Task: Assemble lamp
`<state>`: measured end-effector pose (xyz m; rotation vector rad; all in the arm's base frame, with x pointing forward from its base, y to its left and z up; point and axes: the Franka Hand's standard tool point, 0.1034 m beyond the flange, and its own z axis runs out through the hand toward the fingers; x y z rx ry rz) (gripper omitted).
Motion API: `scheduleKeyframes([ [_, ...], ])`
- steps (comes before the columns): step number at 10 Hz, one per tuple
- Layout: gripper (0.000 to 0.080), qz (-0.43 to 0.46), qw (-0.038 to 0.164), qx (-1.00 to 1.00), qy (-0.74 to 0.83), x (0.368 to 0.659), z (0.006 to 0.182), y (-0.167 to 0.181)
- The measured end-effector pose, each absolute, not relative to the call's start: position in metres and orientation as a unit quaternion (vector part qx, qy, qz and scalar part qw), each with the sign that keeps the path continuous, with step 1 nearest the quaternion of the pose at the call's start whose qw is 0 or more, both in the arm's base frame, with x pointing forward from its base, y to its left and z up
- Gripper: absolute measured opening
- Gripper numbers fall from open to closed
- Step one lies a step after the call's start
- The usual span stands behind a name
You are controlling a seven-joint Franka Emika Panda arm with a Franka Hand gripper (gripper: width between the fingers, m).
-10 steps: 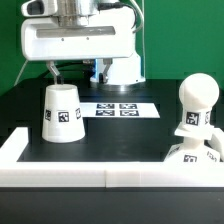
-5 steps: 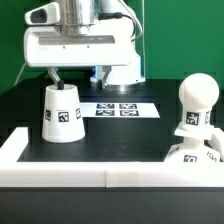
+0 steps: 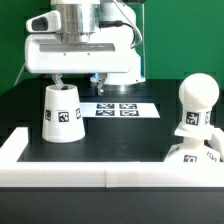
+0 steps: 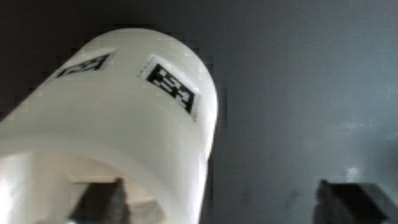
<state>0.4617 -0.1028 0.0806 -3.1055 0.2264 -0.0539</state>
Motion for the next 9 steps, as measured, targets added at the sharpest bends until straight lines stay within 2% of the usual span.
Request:
scheduleKeyframes([
  [1, 0.0422, -0.017, 0.014, -0.997, 0.073, 0.4617, 0.0806, -0.1028],
  [2, 0.0286, -0.017, 0.014, -0.997, 0.073, 0.4617, 0.0805, -0.1028],
  [3, 0.0106, -0.017, 0.014, -0.997, 0.073, 0.4616, 0.0804, -0.1028],
  [4, 0.0045, -0.019, 0.014, -0.997, 0.072, 0.4627, 0.0815, -0.1026],
  [9, 0.0045, -0.019, 0.014, -0.997, 0.072, 0.4628, 0.0814, -0.1025],
])
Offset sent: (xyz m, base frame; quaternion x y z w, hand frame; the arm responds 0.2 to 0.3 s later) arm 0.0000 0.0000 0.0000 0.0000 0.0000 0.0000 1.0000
